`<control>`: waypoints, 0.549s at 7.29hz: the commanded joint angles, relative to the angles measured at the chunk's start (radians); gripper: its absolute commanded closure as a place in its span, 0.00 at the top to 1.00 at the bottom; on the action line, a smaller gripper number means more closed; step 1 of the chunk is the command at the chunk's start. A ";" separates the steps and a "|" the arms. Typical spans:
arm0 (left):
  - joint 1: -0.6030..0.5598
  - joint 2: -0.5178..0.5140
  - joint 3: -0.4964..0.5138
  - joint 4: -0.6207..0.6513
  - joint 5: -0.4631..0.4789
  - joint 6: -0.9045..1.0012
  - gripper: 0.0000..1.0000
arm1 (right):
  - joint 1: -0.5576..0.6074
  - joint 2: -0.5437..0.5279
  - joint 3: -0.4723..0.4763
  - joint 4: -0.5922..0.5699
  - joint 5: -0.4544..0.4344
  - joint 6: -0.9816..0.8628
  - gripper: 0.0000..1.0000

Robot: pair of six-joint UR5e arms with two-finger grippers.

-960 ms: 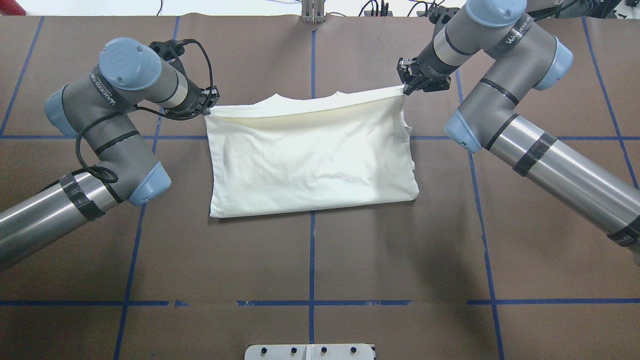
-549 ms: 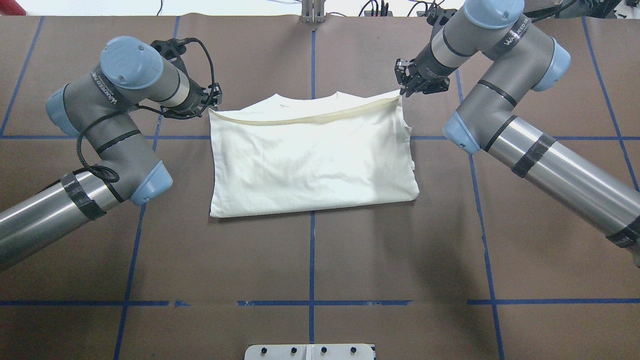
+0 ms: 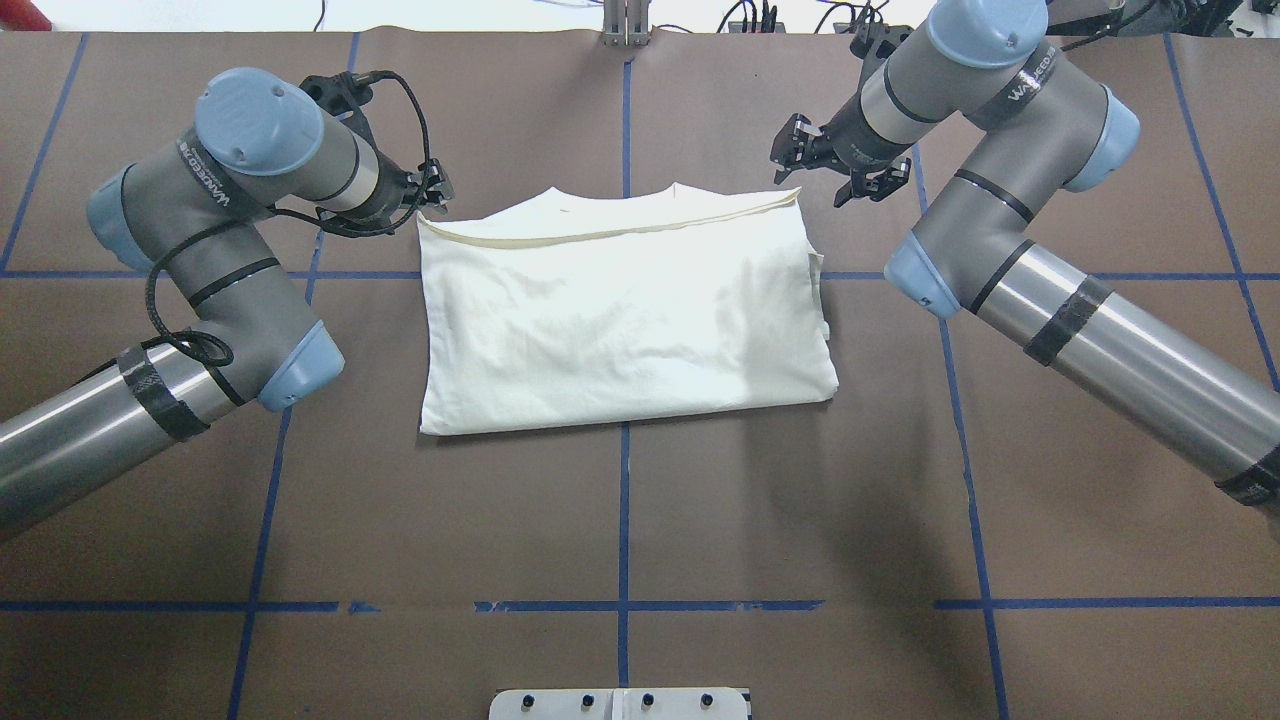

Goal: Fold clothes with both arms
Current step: 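Move the right gripper down to the folded shirt's side edge and grasp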

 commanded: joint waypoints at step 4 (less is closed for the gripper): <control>0.012 0.008 -0.148 0.111 -0.004 -0.010 0.98 | -0.223 -0.301 0.311 0.003 -0.161 0.018 1.00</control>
